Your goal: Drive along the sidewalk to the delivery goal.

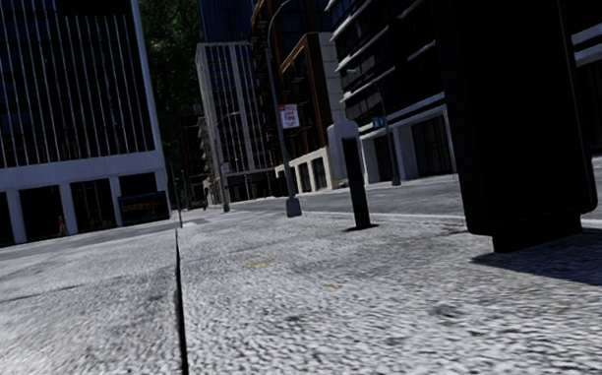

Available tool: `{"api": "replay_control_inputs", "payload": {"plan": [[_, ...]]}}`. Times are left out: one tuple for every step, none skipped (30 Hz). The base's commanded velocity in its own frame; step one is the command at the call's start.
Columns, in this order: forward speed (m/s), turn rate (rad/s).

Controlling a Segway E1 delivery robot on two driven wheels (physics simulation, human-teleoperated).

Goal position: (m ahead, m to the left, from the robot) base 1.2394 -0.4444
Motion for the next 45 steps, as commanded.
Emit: {"api": "replay_control_inputs", "payload": {"plan": [[1.82, 0.0], [1.82, 0.0], [1.82, 0.0], [1.82, 0.0], [1.82, 0.0], [1.82, 0.0], [1.82, 0.0], [1.82, 0.0], [1.82, 0.0], [1.82, 0.0], [1.82, 0.0], [1.82, 0.0], [1.82, 0.0], [1.82, 0.0], [1.81, 0.0], [1.66, 0.0], [1.38, 0.0], [1.38, 0.0], [1.19, 0.0], [1.14, 0.0], [1.14, 0.0], [1.14, 0.0], [1.13, 0.0], [1.13, 0.0], [1.13, 0.0], [1.13, 0.0], [0.38, 0.0], [0.0, 0.0], [0.0, 0.0], [0.0, 0.0], [0.0, 0.0], [0.0, 0.0], [0.0, 0.0], [0.0, 0.0], [0.0, 0.0], [0.0, 0.0], [0.0, 0.0], [0.0, 0.0], [0.0, 0.0], [0.0, 0.0], [0.0, 0.0], [0.0, 0.0], [0.0, 0.0], [0.0, 0.0], [0.0, 0.0]]}}
